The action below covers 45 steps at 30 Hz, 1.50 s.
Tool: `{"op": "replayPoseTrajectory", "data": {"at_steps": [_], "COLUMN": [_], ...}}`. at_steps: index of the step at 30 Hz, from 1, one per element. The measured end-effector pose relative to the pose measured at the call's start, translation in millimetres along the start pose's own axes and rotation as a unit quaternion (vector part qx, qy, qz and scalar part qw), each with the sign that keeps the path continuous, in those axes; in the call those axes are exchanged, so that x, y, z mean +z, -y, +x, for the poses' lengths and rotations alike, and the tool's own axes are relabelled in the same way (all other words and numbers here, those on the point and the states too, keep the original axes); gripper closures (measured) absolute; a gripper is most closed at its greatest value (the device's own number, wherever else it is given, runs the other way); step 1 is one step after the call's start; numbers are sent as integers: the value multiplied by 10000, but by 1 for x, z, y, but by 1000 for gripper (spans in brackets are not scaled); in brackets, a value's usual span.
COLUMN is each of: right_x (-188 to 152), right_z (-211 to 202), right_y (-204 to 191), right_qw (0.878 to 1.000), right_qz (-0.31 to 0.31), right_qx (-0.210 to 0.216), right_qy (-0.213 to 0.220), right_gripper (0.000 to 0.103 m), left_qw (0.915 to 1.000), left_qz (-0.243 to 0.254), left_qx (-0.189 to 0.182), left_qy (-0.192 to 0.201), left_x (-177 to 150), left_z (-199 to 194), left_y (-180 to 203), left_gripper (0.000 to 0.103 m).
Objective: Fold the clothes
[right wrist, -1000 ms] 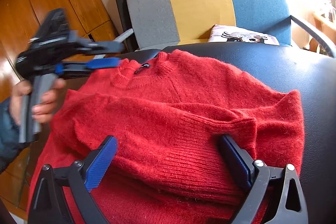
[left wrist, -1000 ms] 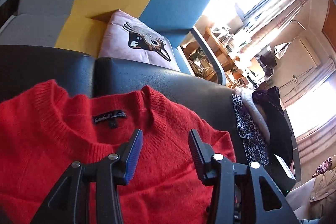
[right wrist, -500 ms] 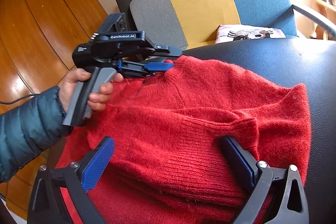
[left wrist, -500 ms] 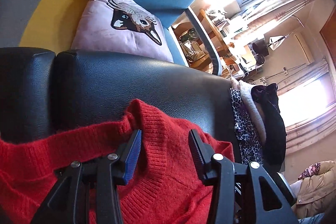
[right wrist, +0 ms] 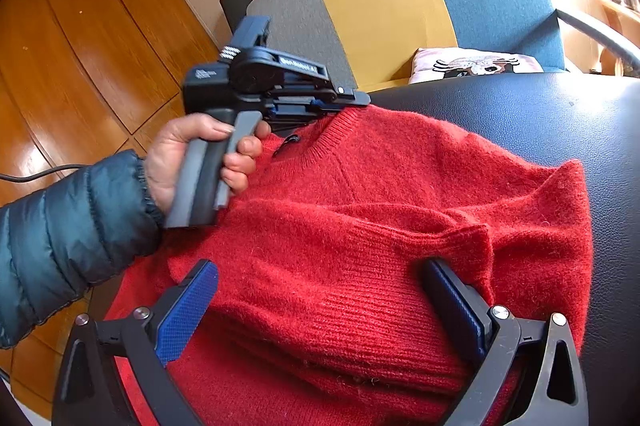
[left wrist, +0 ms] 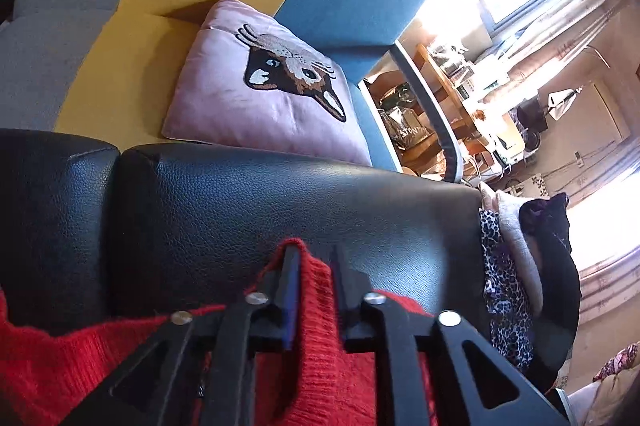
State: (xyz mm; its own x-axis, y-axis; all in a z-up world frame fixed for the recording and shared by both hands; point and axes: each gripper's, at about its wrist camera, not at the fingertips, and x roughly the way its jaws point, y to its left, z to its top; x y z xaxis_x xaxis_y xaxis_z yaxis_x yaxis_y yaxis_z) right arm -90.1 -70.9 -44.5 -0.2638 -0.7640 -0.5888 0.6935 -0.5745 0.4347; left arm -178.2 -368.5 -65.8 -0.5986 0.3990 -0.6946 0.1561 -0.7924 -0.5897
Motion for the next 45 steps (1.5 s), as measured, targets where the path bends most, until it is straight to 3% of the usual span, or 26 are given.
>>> {"op": "replayPoseTrajectory", "data": {"at_steps": [4,8,11,16,21,23,27,29,31,36,40,45], "right_x": [0,0,1,1,1,1,6,8,9,9,14,11], "right_z": [0,1,1,3,7,9,16,19,20,20,9,-40], "right_y": [-1,-1,-2,-5,-9,-10,-12,-12,-12,-14,-13,-5], "right_qw": [10000,10000,9999,9997,9991,9988,9979,9976,9973,9973,9984,9990], "right_qz": [-18,-43,-62,-129,-217,-254,-336,-365,-385,-380,-223,399], "right_qx": [-27,-64,-93,-191,-329,-396,-518,-556,-585,-578,-441,-136], "right_qy": [-8,-24,-36,-75,-129,-145,-195,-216,-232,-249,-286,-121], "right_gripper": [0,0,0,0,0,0,0,0,0,0,0,0], "left_qw": [9992,9971,9952,9902,9802,9777,9754,9749,9712,9657,9675,9721], "left_qz": [-191,-527,-745,-961,-1042,-983,-856,-890,-1059,-1363,-1324,-1322], "left_qx": [-171,31,299,950,1343,1422,1663,1715,1758,1474,1409,1234], "left_qy": [312,543,552,361,1012,1196,1167,1107,1207,1647,1627,1494], "left_x": [-5,-18,-34,-55,-53,-52,-42,-39,-41,-77,-130,-205], "left_z": [-60,-116,-137,-131,-125,-123,-121,-124,-137,-194,-235,-276], "left_y": [-11,-46,-73,-108,-128,-131,-128,-124,-120,-114,-113,-116], "left_gripper": [72,72,74,74,96,96,96,95,71,68,67,67]}}
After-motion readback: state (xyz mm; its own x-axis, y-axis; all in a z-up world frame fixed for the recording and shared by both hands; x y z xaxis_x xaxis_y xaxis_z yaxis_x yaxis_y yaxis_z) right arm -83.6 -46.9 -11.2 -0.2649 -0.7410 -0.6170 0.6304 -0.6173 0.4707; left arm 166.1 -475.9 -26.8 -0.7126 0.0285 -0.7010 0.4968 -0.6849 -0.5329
